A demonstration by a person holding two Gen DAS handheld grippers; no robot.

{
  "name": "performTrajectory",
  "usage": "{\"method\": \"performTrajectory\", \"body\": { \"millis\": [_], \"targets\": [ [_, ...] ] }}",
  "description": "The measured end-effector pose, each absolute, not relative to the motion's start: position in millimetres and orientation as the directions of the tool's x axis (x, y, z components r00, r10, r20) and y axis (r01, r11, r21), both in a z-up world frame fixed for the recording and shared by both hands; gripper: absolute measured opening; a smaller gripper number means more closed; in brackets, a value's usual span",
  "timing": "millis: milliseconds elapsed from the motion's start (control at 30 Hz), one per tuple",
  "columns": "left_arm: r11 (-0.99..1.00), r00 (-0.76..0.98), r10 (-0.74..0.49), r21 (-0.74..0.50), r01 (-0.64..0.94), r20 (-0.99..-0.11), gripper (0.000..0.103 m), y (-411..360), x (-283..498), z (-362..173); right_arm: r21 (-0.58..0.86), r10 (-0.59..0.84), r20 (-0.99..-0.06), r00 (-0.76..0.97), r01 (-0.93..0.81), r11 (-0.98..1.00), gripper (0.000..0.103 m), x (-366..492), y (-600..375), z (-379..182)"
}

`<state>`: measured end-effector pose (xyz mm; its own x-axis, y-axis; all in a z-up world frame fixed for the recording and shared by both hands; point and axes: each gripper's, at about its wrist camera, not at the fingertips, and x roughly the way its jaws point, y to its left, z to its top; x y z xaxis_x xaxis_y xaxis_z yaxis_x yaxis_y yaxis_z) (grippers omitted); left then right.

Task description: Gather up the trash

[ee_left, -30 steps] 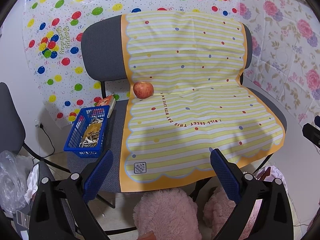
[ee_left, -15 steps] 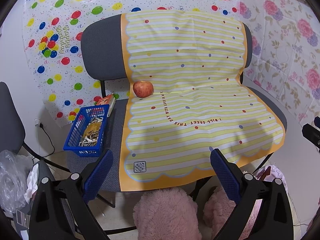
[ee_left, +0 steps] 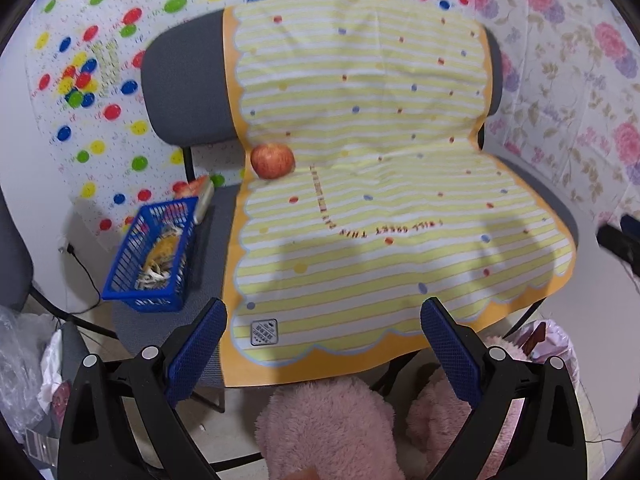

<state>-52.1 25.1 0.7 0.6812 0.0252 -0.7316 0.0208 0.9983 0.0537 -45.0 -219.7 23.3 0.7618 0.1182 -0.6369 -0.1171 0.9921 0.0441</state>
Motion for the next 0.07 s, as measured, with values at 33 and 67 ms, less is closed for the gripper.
{"method": "performTrajectory", "body": {
  "millis": [33, 67],
  "targets": [
    [0.999, 0.67, 0.016, 0.045, 0.025, -0.742, 0.096, 25.6, -47.6, -4.9, 0.031, 0.1, -0.64, 0.762, -0.105, 0.994, 0.097, -33.2, -224.0, 19.0],
    [0.999, 0.664, 0.013, 0.041, 0.026, -0.748, 0.096, 26.9, -44.2, -8.7, 0.018, 0.083, -0.639, 0.765, -0.093, 0.995, 0.097, -16.3, -230.4, 12.5]
  ]
}}
